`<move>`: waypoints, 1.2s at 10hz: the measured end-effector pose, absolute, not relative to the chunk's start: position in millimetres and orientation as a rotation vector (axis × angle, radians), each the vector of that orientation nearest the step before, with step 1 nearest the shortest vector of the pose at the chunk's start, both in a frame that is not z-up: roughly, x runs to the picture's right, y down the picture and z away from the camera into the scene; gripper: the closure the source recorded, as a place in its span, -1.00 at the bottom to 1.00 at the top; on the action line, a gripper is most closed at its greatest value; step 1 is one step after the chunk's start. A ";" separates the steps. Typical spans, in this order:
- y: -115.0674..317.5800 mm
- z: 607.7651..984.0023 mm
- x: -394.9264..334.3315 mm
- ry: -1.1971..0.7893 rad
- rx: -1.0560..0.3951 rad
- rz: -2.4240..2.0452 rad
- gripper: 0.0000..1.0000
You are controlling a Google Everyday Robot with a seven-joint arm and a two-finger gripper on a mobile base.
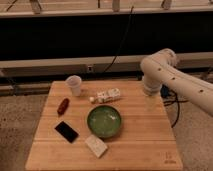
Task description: Move the arm in a circular motion
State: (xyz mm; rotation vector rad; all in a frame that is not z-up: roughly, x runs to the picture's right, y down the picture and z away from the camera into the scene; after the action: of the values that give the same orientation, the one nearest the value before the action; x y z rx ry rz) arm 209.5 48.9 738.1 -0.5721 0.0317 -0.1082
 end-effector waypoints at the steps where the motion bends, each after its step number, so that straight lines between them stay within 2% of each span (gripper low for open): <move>1: 46.2 740.8 202.1 0.030 -0.569 -0.123 -0.60; 12: 49.8 746.8 150.1 0.008 -0.559 -0.273 -0.60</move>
State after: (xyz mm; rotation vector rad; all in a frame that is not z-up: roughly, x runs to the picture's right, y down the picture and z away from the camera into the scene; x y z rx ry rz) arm 150.1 49.8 746.8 -0.5593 0.0081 -0.2732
